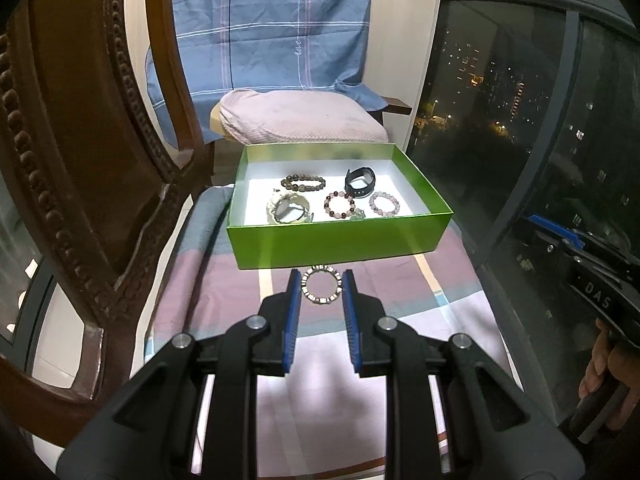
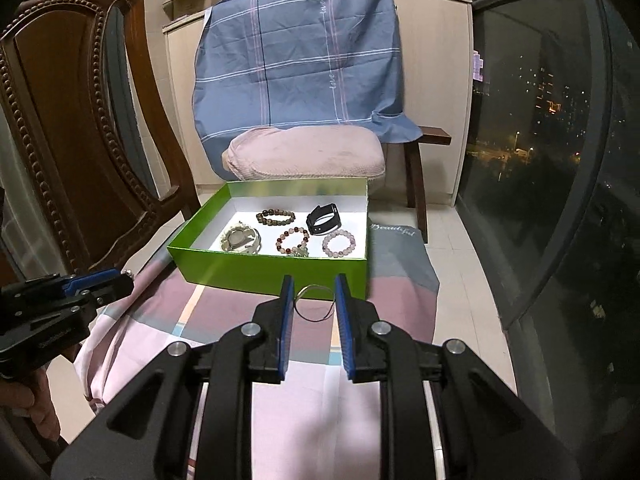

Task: Organize jewelry
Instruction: 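Lift both held rings and carry them toward the green box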

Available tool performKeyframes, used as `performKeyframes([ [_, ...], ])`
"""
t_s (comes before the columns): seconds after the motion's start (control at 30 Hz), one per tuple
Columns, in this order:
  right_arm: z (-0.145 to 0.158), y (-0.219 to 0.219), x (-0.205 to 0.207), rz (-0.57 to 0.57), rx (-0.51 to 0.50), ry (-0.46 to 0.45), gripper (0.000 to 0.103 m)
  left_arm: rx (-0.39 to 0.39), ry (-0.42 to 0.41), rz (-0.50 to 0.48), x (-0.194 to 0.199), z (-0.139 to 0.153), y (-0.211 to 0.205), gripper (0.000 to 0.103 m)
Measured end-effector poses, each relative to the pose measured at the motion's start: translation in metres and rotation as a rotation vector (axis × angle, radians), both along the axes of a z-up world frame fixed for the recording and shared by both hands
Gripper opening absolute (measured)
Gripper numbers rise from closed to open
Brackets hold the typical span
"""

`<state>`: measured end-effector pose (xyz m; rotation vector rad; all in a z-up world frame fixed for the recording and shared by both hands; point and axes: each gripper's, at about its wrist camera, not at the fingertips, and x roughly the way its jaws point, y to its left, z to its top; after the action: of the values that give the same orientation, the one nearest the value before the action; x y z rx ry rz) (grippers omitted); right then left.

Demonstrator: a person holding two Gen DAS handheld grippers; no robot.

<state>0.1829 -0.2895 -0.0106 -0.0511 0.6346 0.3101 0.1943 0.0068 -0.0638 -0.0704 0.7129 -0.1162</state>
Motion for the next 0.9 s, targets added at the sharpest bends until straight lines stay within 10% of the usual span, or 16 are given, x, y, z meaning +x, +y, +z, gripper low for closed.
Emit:
performKeyframes([
  [0.9,-0.015,0.01,0.006,0.012,-0.015,0.041,0.021,0.002,0.003,0.002,0.003,0.0,0.001,0.02],
])
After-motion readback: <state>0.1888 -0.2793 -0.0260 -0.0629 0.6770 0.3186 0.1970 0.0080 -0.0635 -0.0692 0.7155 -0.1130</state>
